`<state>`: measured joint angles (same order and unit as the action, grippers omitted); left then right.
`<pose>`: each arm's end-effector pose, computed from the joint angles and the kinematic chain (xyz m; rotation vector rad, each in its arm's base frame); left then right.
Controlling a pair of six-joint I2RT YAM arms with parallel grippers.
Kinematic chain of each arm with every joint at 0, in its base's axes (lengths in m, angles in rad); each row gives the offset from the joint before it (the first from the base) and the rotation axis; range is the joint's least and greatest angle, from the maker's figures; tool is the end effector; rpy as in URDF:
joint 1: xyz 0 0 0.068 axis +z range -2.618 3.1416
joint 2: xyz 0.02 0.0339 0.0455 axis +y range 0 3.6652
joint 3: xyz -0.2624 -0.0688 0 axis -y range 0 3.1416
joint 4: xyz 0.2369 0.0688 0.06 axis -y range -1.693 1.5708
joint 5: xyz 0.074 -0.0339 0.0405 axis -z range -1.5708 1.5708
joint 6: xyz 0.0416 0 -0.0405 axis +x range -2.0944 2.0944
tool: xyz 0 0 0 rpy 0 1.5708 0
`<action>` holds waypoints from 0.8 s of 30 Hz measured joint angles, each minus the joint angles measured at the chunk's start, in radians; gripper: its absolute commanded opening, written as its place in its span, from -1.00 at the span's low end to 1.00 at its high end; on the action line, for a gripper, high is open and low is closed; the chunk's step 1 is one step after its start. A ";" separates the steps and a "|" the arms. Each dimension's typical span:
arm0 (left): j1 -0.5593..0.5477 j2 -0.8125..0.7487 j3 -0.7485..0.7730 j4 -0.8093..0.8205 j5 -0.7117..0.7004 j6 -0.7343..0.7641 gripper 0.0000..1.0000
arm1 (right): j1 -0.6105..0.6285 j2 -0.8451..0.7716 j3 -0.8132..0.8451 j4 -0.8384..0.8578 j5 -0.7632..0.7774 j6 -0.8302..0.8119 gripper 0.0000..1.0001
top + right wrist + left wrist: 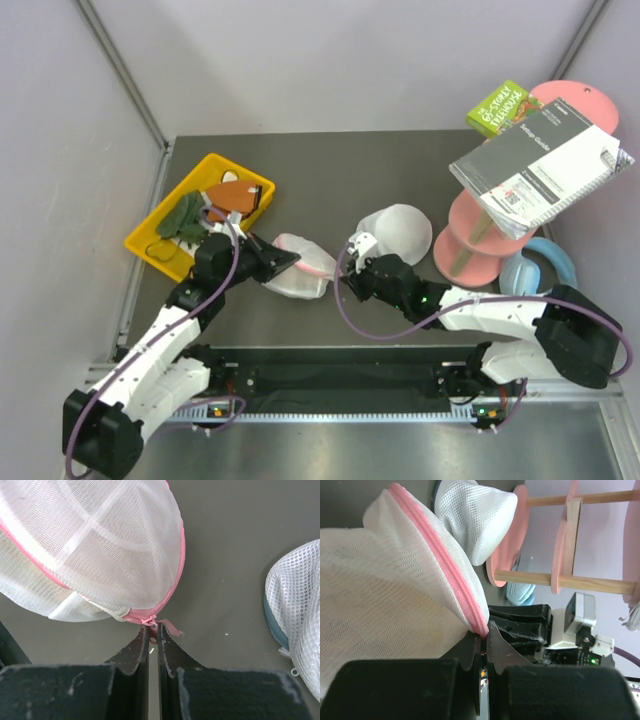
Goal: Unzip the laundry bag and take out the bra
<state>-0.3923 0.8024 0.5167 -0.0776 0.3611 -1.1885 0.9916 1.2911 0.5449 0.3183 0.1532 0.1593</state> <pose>0.1675 -0.0852 0.2528 -0.5875 2.0992 -1.3377 0.1514 0.2200 0.2012 -0.7323 1.9060 0.5823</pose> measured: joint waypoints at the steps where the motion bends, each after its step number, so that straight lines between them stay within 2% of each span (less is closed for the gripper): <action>1: 0.014 0.015 0.002 0.005 0.022 0.011 -1.00 | -0.002 -0.004 -0.001 -0.002 0.000 0.000 -1.00; 9: 0.061 0.230 0.082 0.056 0.145 0.140 -1.00 | -0.006 -0.035 0.009 -0.100 0.003 -0.001 -1.00; 19: 0.099 0.473 0.220 0.161 0.232 0.313 -1.00 | 0.029 -0.140 0.135 -0.294 0.043 -0.009 -1.00; 21: 0.106 0.496 0.220 0.170 0.242 0.325 -0.73 | 0.049 -0.135 0.156 -0.318 0.056 -0.010 -1.00; 22: 0.109 0.503 0.220 0.171 0.245 0.328 -0.48 | 0.063 -0.130 0.165 -0.331 0.064 -0.010 -1.00; 23: 0.113 0.507 0.220 0.170 0.245 0.331 0.12 | 0.075 -0.119 0.176 -0.336 0.070 -0.010 -1.00; 24: 0.117 0.508 0.219 0.171 0.242 0.336 0.43 | 0.085 -0.105 0.185 -0.338 0.071 -0.008 -1.00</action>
<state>-0.2749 1.3102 0.7361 0.0937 0.6033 -0.8528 1.0771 1.1862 0.7303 -0.0200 0.2245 0.1516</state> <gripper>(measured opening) 0.218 0.020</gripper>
